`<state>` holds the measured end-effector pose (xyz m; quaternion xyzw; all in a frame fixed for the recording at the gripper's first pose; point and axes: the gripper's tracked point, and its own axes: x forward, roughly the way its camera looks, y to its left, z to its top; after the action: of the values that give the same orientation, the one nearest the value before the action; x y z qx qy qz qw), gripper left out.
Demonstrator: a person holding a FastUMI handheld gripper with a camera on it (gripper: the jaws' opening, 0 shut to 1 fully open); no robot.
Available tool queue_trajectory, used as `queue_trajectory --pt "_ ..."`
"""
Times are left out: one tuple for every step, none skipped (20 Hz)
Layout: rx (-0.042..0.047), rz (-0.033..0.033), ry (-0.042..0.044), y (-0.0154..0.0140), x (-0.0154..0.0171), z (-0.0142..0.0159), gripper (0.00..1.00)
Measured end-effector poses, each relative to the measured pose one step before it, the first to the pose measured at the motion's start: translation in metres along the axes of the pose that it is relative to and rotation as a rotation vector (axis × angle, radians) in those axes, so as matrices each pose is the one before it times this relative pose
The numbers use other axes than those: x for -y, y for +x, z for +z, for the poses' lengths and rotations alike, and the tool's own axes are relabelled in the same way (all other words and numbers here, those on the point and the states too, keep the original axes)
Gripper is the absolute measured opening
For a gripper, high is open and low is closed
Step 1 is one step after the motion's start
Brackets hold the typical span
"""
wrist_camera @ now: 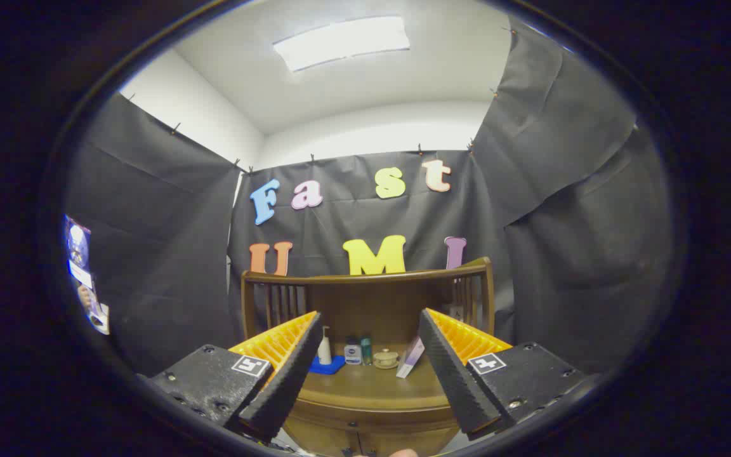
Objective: Pull open the drawer, take out the items inside it, and place them on the countertop above the cabinet.
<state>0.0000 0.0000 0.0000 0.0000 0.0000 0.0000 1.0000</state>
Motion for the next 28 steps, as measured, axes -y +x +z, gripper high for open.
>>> queue_trajectory --pt "-0.00307 -0.00094 0.00658 -0.00002 -0.00111 -0.00125 0.98" --pt "-0.00212 -0.00260 0.00733 0.00059 -0.00140 -0.00021 0.99" --pt "-0.00438 -0.00380 0.00116 0.00076 -0.00090 -0.00111 0.99" --pt "-0.01017 -0.00774 -0.00648 0.00091 0.00048 -0.00307 0.99" --pt "-0.01083 -0.00399 -0.01098 0.00030 -0.00124 -0.00310 0.99" --pt "-0.00462 -0.00352 -0.00552 0.00265 -0.00209 -0.00258 0.99" --pt "-0.00554 -0.00271 0.00131 0.00163 -0.00257 -0.00220 0.99" --pt "-0.00392 -0.00026 0.01014 0.00075 -0.00225 -0.00265 0.99" --pt "0.00090 0.00800 0.01284 0.00117 -0.00365 0.00118 0.99" --pt "0.00073 0.00361 0.01662 0.00109 -0.00139 -0.00001 0.99" --pt "0.00369 0.00769 0.01193 0.00079 -0.00235 0.00125 0.99" --pt "0.00138 0.00424 0.00346 0.00156 -0.00212 0.00086 0.99" --pt "-0.00118 -0.00091 -0.00485 0.00192 0.00050 -0.00195 0.99" --pt "-0.00410 -0.00813 -0.00985 0.00153 0.00075 -0.00421 0.99" --pt "-0.00749 -0.00440 -0.01238 0.00215 -0.00075 -0.00494 0.99" --pt "-0.01289 -0.00522 -0.01201 0.00188 -0.00307 -0.00813 0.99" --pt "-0.01421 -0.00035 -0.00717 0.00296 -0.00262 -0.00847 0.99" --pt "-0.01793 -0.00266 -0.00513 0.00492 -0.00237 -0.01178 0.99" --pt "-0.02384 -0.00893 0.00159 0.00547 -0.00023 -0.01542 0.99" --pt "-0.02806 0.00260 0.00519 0.00595 -0.00307 -0.01670 0.99" --pt "-0.02942 0.00524 0.01076 0.00644 -0.00322 -0.01601 0.99" --pt "-0.02517 0.01198 0.01238 0.00414 -0.00387 -0.01598 0.99" --pt "-0.02198 0.00629 0.01471 0.00686 -0.00226 -0.01322 0.99" --pt "-0.01179 0.01121 0.00645 0.00557 -0.00169 -0.00922 0.99" --pt "-0.00998 0.00283 0.00263 0.00664 -0.00104 -0.01079 0.99" --pt "-0.00532 -0.00089 -0.00482 0.00483 0.00050 -0.00797 0.99" --pt "-0.00404 -0.00745 -0.01035 0.00706 0.00164 -0.01214 0.99" --pt "-0.00267 -0.00153 -0.01040 0.00460 -0.00002 -0.00807 0.99"
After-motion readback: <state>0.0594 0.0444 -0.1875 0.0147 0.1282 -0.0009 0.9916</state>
